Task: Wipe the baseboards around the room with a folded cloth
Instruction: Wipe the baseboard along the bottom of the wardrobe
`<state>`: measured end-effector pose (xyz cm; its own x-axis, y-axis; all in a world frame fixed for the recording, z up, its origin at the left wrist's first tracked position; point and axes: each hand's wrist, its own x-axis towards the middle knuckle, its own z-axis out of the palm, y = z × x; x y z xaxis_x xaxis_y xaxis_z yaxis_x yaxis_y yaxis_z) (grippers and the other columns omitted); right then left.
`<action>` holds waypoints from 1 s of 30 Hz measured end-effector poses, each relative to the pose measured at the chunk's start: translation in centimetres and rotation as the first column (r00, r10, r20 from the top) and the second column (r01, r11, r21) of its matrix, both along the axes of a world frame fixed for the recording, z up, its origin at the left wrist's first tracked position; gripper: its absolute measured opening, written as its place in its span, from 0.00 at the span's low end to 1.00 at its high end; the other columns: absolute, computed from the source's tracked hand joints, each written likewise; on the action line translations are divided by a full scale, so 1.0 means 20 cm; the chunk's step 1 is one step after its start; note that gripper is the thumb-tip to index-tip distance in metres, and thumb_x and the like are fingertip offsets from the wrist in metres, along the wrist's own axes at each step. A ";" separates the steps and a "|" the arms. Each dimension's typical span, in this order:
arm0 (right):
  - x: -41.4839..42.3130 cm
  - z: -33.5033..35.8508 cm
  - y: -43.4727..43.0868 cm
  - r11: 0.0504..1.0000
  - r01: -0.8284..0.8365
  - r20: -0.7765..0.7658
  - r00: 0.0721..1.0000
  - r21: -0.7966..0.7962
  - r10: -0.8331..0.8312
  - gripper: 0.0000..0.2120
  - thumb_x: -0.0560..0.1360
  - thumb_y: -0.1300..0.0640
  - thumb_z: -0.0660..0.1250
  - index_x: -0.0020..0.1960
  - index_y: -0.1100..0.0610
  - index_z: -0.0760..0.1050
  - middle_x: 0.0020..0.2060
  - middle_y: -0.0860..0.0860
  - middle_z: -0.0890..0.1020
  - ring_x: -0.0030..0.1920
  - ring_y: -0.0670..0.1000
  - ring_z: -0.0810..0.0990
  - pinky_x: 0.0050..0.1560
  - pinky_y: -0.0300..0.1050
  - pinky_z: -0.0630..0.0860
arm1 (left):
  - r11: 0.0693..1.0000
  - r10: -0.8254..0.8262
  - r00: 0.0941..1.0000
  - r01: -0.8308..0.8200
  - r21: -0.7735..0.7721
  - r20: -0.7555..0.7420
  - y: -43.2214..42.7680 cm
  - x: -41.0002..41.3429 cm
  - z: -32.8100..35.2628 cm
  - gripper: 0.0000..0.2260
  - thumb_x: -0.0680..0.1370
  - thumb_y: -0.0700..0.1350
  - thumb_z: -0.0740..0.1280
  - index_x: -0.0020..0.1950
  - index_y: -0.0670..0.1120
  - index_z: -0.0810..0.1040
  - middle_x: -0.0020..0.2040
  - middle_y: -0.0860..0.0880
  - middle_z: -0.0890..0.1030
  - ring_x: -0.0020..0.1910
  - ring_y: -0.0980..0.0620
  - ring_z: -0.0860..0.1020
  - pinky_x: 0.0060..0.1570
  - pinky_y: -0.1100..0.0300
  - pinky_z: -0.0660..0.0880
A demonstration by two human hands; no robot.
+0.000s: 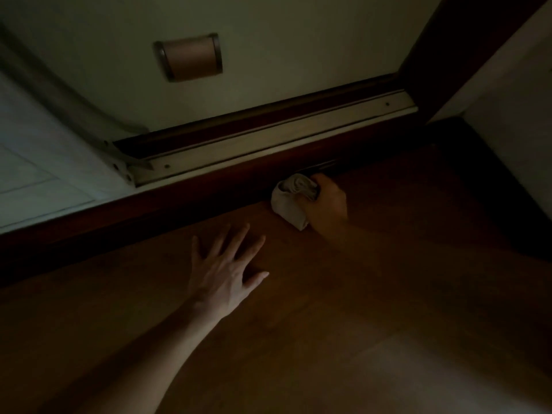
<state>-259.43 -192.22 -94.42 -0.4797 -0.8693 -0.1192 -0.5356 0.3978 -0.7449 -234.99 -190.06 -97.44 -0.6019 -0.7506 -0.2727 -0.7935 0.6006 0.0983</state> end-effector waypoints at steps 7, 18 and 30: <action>0.08 -0.10 0.02 0.970 0.183 0.076 0.982 -0.158 -0.173 0.11 0.73 0.62 0.71 0.54 0.59 0.79 0.51 0.55 0.81 0.51 0.51 0.80 0.50 0.42 0.76 | 1.000 -0.002 1.000 0.002 -0.007 0.014 0.01 -0.01 0.00 0.33 0.78 0.74 0.41 0.80 0.64 0.54 0.82 0.52 0.56 0.80 0.43 0.57 0.70 0.26 0.56; 0.10 -0.18 0.05 0.827 0.416 0.052 0.901 -0.378 -0.430 0.10 0.71 0.63 0.72 0.53 0.60 0.80 0.46 0.48 0.77 0.47 0.45 0.76 0.47 0.35 0.70 | 0.997 0.002 0.999 -0.005 -0.072 -0.034 0.04 -0.02 -0.06 0.29 0.80 0.70 0.46 0.78 0.62 0.63 0.79 0.50 0.64 0.79 0.41 0.59 0.70 0.26 0.56; 0.17 -0.18 0.05 0.849 0.326 -0.030 0.928 -0.415 -0.371 0.11 0.71 0.66 0.71 0.53 0.62 0.80 0.48 0.55 0.79 0.48 0.44 0.74 0.45 0.23 0.64 | 0.996 0.020 0.999 -0.023 -0.083 -0.038 0.04 -0.01 -0.07 0.27 0.80 0.69 0.48 0.78 0.63 0.61 0.80 0.51 0.62 0.79 0.42 0.58 0.70 0.27 0.55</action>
<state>-256.12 -191.24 -98.07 -0.7501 -0.6052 0.2667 -0.5009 0.2566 -0.8266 -235.27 -189.21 -98.78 -0.5937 -0.7828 -0.1863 -0.8032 0.5907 0.0775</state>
